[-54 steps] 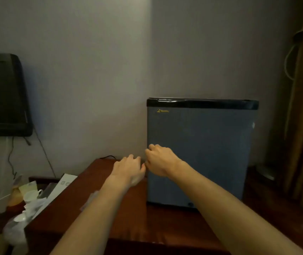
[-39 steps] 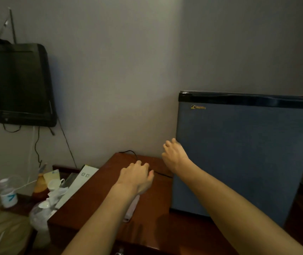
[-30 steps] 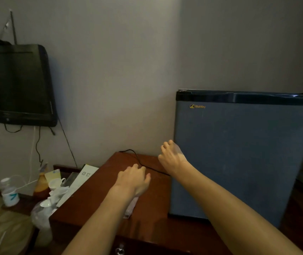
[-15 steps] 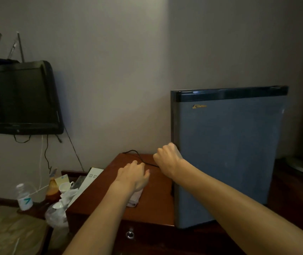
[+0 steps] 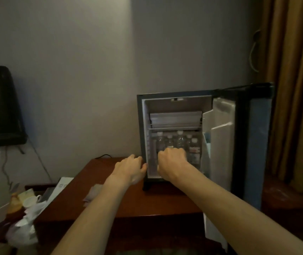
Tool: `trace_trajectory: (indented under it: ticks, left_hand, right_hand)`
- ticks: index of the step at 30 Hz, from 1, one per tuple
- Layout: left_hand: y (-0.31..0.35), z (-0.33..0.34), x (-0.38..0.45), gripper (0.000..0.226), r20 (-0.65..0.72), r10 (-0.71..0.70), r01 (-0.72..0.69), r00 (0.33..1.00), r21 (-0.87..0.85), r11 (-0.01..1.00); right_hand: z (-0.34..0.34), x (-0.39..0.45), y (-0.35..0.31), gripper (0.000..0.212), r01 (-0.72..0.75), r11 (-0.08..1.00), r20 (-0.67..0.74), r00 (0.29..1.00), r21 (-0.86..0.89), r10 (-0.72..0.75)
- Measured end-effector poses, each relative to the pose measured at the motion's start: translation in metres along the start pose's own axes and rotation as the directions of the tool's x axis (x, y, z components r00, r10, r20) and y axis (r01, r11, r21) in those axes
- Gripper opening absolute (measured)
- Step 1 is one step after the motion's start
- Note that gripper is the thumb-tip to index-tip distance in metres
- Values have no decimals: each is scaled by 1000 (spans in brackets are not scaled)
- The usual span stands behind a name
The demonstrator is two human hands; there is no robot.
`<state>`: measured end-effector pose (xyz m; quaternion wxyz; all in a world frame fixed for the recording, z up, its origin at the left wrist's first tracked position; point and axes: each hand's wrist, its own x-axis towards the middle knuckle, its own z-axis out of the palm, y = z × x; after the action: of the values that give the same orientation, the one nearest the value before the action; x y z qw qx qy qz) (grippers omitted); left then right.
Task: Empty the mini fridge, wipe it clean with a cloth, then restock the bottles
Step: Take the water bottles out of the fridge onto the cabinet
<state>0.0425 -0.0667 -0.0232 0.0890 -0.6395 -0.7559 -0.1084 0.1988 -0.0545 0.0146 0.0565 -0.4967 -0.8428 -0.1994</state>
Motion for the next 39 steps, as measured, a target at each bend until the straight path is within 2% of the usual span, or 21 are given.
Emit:
trace_trajectory:
  ticks: [7, 11, 16, 25, 31, 35, 36, 39]
  left_hand:
    - [30, 23, 23, 49, 88, 88, -85, 992, -42, 996]
    - [41, 35, 36, 50, 120, 94, -89, 988, -49, 995]
    - [53, 51, 48, 50, 148, 98, -89, 984, -66, 994]
    - [39, 51, 72, 49, 121, 52, -54, 991, 18, 998]
    - [40, 77, 87, 49, 106, 44, -34, 993, -91, 995]
    - [55, 105, 105, 55, 74, 34, -22, 997, -156, 988]
    - [58, 110, 111, 57, 60, 16, -4, 998, -192, 981]
    - [64, 120, 136, 63, 20, -43, 47, 999, -299, 953]
  right_hand:
    - [38, -35, 103, 34, -257, 964, 100, 963, 61, 250]
    - [50, -44, 141, 24, -305, 947, 59, 952, 102, 300]
    - [77, -25, 136, 18, -229, 954, 53, 973, 193, 223]
    - [115, 25, 131, 42, -143, 942, 63, 990, 304, 130]
    - [145, 55, 128, 54, -164, 865, 99, 986, 474, 133]
    - [167, 97, 116, 67, -257, 790, 155, 966, 556, 205]
    - [169, 110, 113, 66, -282, 771, 172, 959, 571, 223]
    - [184, 160, 114, 41, -316, 657, 217, 949, 685, 230]
